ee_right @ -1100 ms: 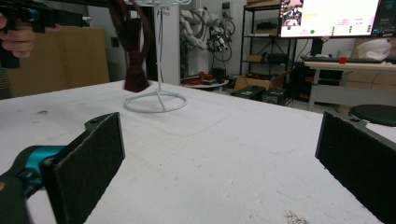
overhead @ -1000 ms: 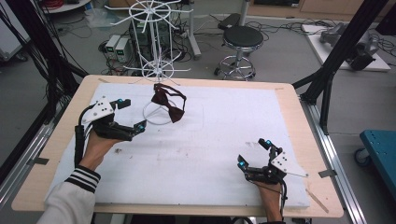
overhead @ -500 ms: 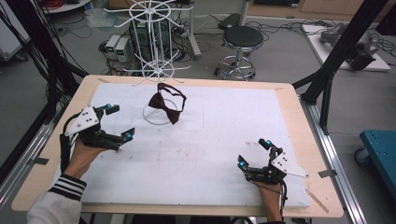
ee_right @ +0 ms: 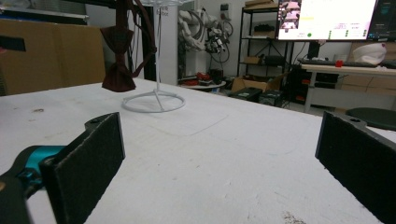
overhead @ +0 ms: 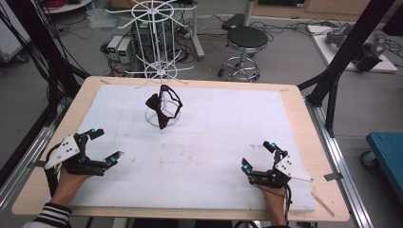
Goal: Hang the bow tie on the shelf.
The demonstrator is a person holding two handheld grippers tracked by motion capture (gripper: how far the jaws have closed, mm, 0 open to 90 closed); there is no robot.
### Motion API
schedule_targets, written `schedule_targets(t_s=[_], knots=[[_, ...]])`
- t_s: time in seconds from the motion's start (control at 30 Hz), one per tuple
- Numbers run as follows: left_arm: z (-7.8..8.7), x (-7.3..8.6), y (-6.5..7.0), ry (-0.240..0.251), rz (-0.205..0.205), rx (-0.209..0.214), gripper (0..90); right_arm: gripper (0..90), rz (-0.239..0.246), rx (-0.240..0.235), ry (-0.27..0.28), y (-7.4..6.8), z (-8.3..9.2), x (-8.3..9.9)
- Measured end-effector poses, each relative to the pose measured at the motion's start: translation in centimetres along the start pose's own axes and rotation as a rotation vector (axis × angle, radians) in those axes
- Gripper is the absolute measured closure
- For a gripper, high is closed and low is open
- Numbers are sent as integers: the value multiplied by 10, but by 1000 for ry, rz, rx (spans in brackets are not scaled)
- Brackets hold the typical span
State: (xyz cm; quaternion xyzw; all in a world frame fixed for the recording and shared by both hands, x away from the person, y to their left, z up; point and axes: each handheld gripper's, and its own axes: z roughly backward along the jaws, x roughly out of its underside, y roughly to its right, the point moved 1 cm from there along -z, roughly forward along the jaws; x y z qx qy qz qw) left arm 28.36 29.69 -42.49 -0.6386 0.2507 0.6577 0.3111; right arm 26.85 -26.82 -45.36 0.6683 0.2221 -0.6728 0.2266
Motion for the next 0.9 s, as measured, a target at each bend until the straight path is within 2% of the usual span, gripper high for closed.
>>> schedule_targets(t_s=[0.1, 0.3, 0.53, 0.63, 0.9], knots=[[0, 7, 3, 4, 16, -1, 17, 6, 1, 2, 1, 0, 0, 0], [-4, 14, 10, 26, 15, 3, 17, 6, -1, 6, 2, -1, 1, 0], [-5, 26, 14, 45, 35, -4, 17, 6, 4, 5, 7, 0, 1, 0], [-4, 26, 13, 57, 39, -7, 17, 6, -1, 6, 6, 0, 1, 0], [-5, 27, 12, 49, 51, -30, 17, 6, 3, 5, 5, -1, 1, 0]])
